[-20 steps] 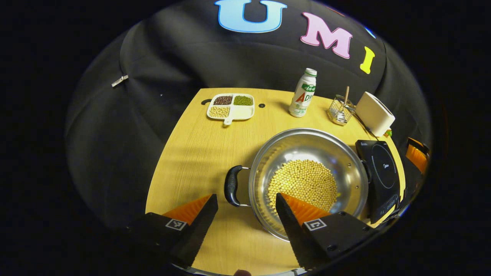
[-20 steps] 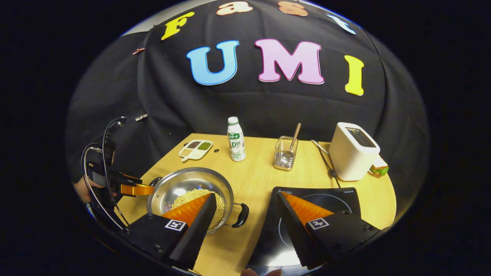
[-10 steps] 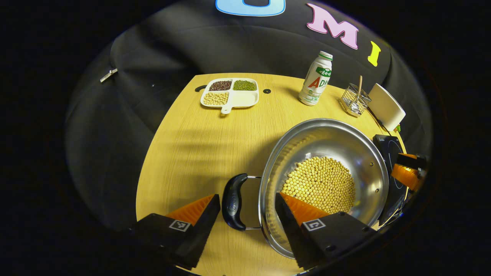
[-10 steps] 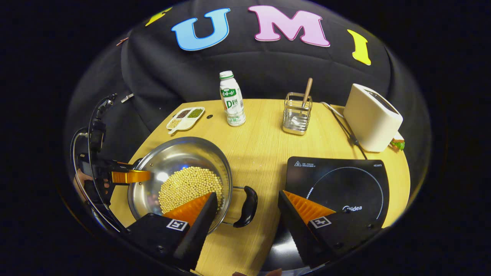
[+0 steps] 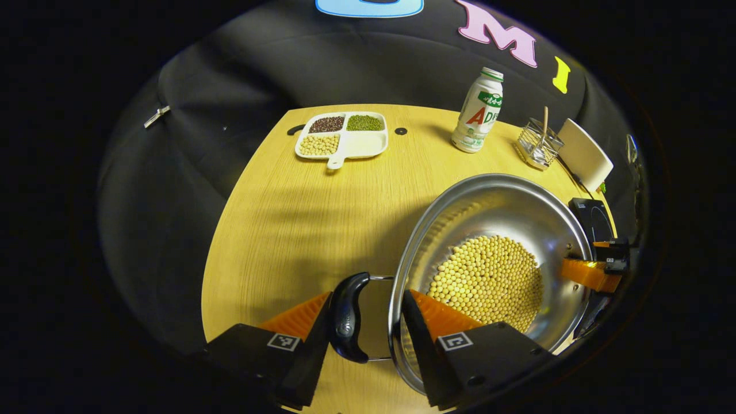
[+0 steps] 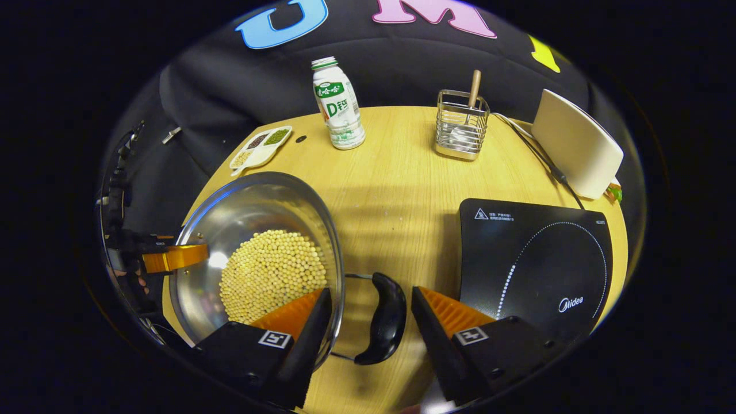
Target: First push the handle of the pot to place it horizontally, then grasp the pot with both hands and set it on the induction cooktop.
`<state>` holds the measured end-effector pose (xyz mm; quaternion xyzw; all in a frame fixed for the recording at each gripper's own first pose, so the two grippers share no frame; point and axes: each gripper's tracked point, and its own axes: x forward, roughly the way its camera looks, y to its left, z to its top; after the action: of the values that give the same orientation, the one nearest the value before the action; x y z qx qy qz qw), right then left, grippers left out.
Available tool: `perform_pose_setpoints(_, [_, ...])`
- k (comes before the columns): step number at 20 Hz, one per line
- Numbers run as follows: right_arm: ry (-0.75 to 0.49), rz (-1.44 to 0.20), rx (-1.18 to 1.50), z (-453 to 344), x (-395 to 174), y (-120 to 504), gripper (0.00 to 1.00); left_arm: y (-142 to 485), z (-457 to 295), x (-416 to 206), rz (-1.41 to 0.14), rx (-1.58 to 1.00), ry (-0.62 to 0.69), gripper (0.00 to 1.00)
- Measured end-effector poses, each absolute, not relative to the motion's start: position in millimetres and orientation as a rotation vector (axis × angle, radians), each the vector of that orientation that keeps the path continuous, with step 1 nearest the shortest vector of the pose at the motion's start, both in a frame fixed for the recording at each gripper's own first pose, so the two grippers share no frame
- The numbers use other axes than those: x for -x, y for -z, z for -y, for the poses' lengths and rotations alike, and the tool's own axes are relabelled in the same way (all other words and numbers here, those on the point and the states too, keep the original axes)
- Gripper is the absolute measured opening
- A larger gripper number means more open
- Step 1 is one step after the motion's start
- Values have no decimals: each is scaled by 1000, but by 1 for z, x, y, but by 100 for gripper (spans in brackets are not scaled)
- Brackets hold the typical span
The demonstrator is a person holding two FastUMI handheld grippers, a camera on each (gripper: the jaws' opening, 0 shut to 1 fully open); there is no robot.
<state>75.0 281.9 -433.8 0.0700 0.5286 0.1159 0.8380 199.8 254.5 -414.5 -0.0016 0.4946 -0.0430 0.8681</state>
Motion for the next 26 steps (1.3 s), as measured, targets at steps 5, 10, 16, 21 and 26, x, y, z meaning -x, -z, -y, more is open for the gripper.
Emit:
perform_pose_setpoints(5, [-245, -1138, -163, -286, -77, 432, 61, 414, -253, -198, -1042, -4, 96, 70])
perform_pose_setpoints(10, [-233, -1181, -139, -285, -75, 431, 58, 412, -252, -193, -1048, 25, 95, 63])
perform_pose_setpoints(16, [-229, -1174, -148, -266, -66, 397, 57, 381, -240, -177, -1051, 18, 96, 62])
perform_pose_setpoints(21, [-213, -1168, -162, -230, -60, 364, 57, 346, -209, -167, -1048, 2, 118, 62])
perform_pose_setpoints(26, [-182, -1149, -170, -181, -52, 339, 57, 319, -162, -158, -1029, 7, 141, 62])
